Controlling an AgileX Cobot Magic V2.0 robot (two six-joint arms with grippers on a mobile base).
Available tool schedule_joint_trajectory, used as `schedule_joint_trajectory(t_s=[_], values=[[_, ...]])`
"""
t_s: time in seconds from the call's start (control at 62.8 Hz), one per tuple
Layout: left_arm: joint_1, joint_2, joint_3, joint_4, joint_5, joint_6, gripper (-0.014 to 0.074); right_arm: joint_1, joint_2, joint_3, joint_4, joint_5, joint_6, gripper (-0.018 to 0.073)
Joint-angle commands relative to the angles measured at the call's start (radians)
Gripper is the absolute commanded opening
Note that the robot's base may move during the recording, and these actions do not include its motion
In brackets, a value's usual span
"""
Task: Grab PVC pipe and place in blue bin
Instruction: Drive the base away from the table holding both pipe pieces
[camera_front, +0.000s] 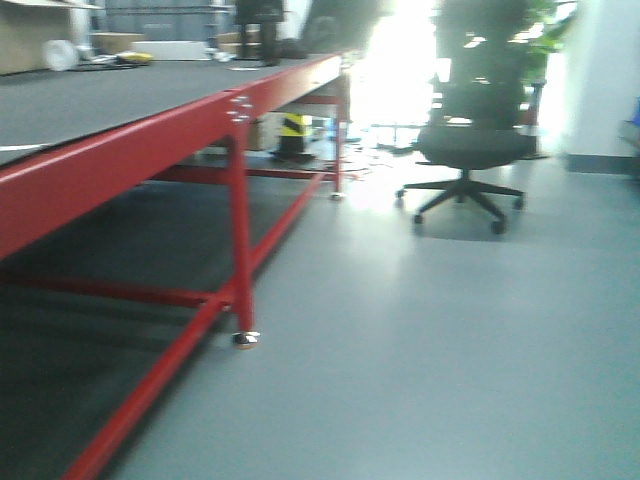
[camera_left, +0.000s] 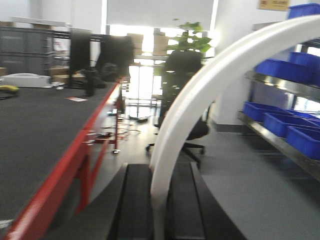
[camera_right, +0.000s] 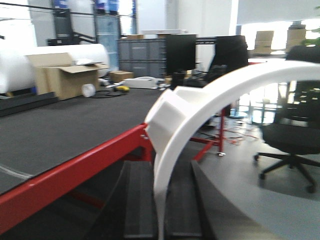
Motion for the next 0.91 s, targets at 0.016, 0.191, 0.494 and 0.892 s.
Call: schedule_joint_trajectory(t_s=[0.016,0.191,0.494,0.892], values=[[-0.003,-0.004,-0.001,-0.009,-0.032,-0.002,-0.0111,0.001,-0.005,0.003,-0.01,-0.025,-0.004,-0.0167],[-0.003,-0.004,-0.001,-0.009,-0.032,-0.002,-0.0111,0.001,-0.005,0.003,-0.01,-0.025,-0.004,-0.0167],[-0.003,-0.004,-0.001,-0.009,-0.032,-0.002,-0.0111,0.001,-0.005,0.003,-0.01,-0.025,-0.004,-0.0167],[-0.003,-0.004,-0.001,-0.009,-0.032,-0.002,-0.0111,0.001,-0.005,0.003,-0.01,-0.025,-0.004,-0.0167]])
